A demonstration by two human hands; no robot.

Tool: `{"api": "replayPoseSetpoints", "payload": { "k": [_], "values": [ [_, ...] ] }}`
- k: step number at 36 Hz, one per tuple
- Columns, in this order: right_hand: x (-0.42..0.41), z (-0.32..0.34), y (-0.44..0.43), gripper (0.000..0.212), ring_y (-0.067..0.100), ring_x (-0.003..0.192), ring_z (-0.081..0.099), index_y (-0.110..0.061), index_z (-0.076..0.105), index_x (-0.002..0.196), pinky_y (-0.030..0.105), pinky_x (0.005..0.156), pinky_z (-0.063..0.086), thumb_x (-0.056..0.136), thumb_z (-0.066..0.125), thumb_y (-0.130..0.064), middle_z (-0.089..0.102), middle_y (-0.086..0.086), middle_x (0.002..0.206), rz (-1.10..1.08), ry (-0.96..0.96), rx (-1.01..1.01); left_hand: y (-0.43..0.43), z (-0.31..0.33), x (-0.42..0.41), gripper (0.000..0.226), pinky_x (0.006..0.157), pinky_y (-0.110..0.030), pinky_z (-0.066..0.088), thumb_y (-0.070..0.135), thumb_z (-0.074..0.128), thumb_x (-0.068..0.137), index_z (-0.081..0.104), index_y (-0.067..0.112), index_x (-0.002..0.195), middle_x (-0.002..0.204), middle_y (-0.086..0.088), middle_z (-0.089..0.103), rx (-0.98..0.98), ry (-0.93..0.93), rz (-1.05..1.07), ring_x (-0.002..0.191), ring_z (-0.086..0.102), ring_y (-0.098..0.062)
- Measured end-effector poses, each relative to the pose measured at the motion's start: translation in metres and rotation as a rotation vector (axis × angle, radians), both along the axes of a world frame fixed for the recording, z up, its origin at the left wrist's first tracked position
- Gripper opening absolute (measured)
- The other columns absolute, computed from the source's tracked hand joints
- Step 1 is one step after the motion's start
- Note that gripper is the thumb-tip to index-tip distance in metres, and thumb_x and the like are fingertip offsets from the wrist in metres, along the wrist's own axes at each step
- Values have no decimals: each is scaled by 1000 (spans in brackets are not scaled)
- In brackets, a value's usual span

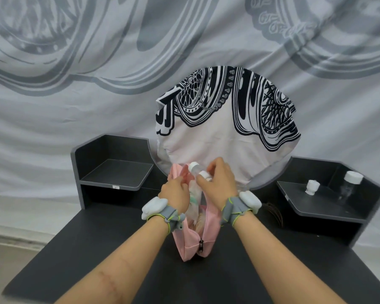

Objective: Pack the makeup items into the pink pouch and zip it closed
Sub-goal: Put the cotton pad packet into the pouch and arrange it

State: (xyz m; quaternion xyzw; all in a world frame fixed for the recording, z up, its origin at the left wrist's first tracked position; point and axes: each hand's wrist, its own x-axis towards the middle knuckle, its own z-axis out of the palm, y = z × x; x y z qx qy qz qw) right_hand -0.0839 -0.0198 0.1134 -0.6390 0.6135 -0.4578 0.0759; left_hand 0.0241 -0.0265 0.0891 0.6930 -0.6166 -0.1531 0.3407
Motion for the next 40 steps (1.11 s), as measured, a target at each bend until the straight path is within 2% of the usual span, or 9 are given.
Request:
{"api": "replayPoseSetpoints", "payload": {
  "k": [4, 8, 15, 18, 23, 26, 30, 36, 40],
  "values": [
    [17, -5, -1, 28, 34, 91, 53, 0, 48, 102, 22, 62, 24, 82, 60, -15, 47, 18, 108, 10, 189, 70, 0, -2, 5, 33, 75, -32, 42, 21, 35, 96, 63, 17, 113, 113, -13, 65, -24, 26, -37, 104, 57, -35],
    [24, -10, -4, 25, 33, 103, 54, -2, 57, 101, 35, 85, 41, 90, 51, -24, 53, 17, 113, 44, 347, 146, -3, -6, 9, 35, 73, -33, 40, 31, 31, 100, 61, 13, 101, 110, -14, 65, -25, 20, -66, 102, 57, -35],
    [18, -2, 7, 27, 37, 101, 59, -2, 66, 98, 35, 81, 44, 89, 43, -11, 66, 22, 107, 141, 588, 265, -5, -5, 5, 25, 79, -33, 46, 31, 46, 92, 63, 21, 107, 112, -9, 66, 25, -64, -43, 105, 60, -31],
    [10, -2, 11, 30, 33, 106, 59, -8, 68, 104, 31, 87, 44, 88, 42, -8, 68, 15, 113, 209, 488, 269, -6, -6, 6, 28, 83, -32, 46, 30, 52, 89, 63, 25, 114, 119, -6, 64, 42, -91, -54, 110, 60, -29],
    [-30, -2, 2, 29, 21, 91, 65, -15, 74, 89, 28, 88, 49, 82, 49, -2, 74, 7, 97, 77, 14, 110, -8, -15, 9, 37, 77, -26, 40, 31, 63, 78, 62, 25, 114, 119, -3, 62, 46, -61, -102, 107, 59, -26],
    [-60, -6, -3, 27, 17, 79, 58, -8, 74, 87, 27, 80, 46, 80, 50, 2, 73, 14, 93, -22, -29, 117, -10, -16, 7, 30, 77, -27, 39, 33, 61, 80, 63, 25, 109, 117, -3, 63, 22, -65, -77, 107, 59, -27],
    [-91, -19, -2, 22, 24, 79, 60, -7, 73, 90, 27, 78, 44, 82, 53, -2, 72, 17, 88, -140, 93, 201, -13, -17, -2, 25, 82, -29, 43, 28, 61, 80, 65, 24, 104, 114, -6, 65, -14, -85, -27, 106, 60, -28],
    [-123, -47, -3, 29, 34, 110, 59, -6, 67, 108, 33, 92, 49, 87, 48, -7, 63, 17, 120, -321, 302, 464, -19, -21, -10, 22, 83, -32, 44, 20, 58, 81, 66, 23, 101, 112, -8, 65, -37, -103, 23, 106, 60, -30],
    [-138, -69, -3, 40, 33, 132, 39, -5, 53, 128, 33, 106, 36, 89, 51, -14, 32, 15, 147, -369, 498, 680, -21, -22, -11, 20, 80, -31, 46, 23, 60, 81, 67, 25, 100, 110, -8, 67, -49, -111, 29, 103, 61, -30]
  ]
}}
